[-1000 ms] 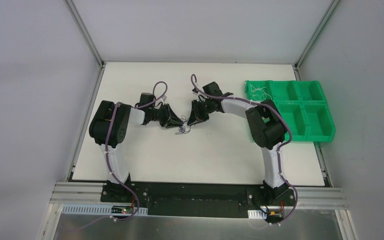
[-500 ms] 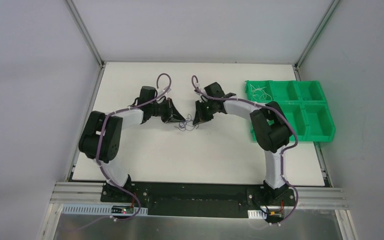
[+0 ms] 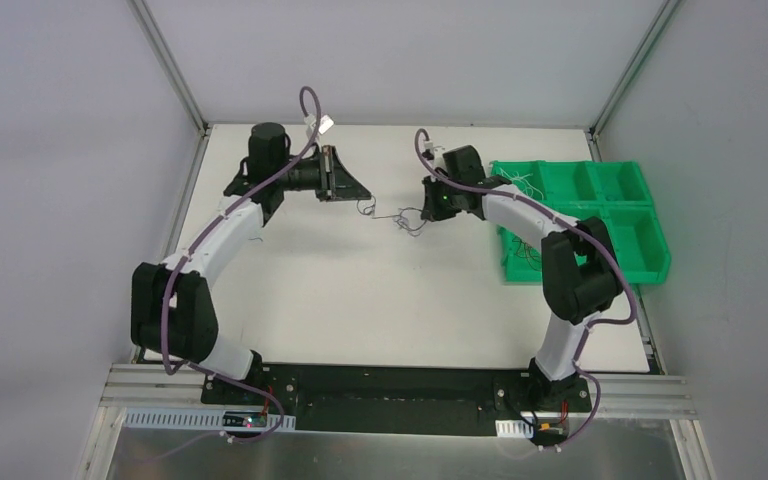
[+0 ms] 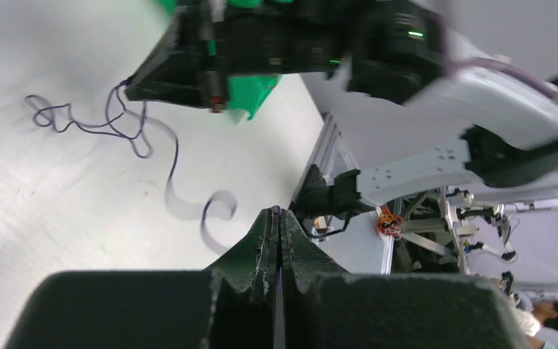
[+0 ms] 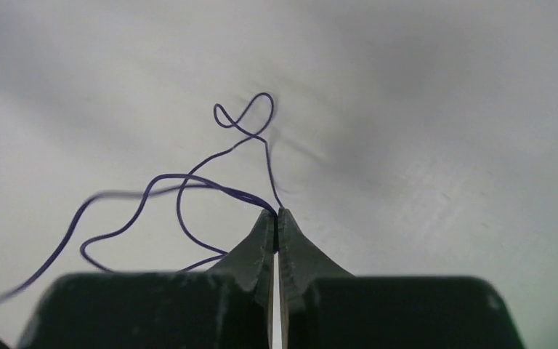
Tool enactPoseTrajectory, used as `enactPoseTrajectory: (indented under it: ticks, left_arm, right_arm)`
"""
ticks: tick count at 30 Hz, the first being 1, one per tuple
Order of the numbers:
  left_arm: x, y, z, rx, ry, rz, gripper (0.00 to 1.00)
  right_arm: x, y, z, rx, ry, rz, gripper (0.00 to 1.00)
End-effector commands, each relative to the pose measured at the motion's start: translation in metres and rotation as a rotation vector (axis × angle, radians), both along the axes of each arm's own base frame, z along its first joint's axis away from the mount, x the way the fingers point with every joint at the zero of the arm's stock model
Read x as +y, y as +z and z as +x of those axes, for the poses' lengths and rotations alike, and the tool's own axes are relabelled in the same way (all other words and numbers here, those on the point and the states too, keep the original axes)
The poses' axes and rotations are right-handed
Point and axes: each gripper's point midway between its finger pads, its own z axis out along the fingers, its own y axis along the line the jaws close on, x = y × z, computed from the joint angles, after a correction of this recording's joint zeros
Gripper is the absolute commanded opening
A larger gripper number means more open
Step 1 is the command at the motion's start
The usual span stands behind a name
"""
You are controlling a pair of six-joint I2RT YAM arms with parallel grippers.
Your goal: Untangle the cables
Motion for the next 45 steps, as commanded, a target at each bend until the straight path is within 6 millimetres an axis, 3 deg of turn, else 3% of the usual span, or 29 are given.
enactPoseTrajectory:
  ticks: [1,8,14,17,20,24,30,32,35,41,45]
  left_arm:
    - [0.002,0.097,-0.033,-0.195,-0.138,-0.119,0.00]
    - [0.012,0.131,-0.038,-0.275,-0.113,-0.151,0.00]
    - [0.028,0.206,-0.027,-0.402,-0.044,-0.231,0.00]
    - [0.029,0.226,-0.028,-0.470,-0.049,-0.230,0.00]
    - [0.030,0.209,-0.020,-0.454,-0.021,-0.204,0.00]
    - [0.032,0.157,0.001,-0.377,0.078,-0.111,0.00]
    - [0.022,0.076,0.015,-0.266,0.082,0.068,0.48]
    - [0.021,0.061,0.021,-0.242,0.085,0.097,0.58]
    - [0.021,0.049,0.030,-0.234,0.086,0.122,0.62]
    - [0.016,0.041,0.039,-0.236,0.067,0.132,0.63]
    - [0.014,0.036,0.041,-0.221,0.055,0.132,0.67]
  right_arm:
    - [-0.062,-0.029,0.010,0.044,-0.094,-0.192,0.00]
    - [-0.061,0.004,0.012,0.036,-0.035,-0.094,0.00]
    - [-0.067,0.004,0.013,0.047,-0.029,-0.115,0.00]
    - [-0.064,0.028,0.019,0.045,-0.037,-0.019,0.00]
    - [-0.061,0.080,0.029,-0.008,-0.060,0.119,0.00]
    - [-0.068,0.167,0.038,-0.086,-0.116,0.311,0.00]
    - [-0.093,0.261,0.024,-0.139,-0.209,0.519,0.00]
    - [-0.108,0.278,0.021,-0.148,-0.255,0.561,0.00]
    - [-0.137,0.293,0.021,-0.166,-0.333,0.590,0.00]
    - [-0.206,0.302,0.022,-0.218,-0.501,0.552,0.00]
    - [-0.242,0.308,0.022,-0.241,-0.578,0.542,0.00]
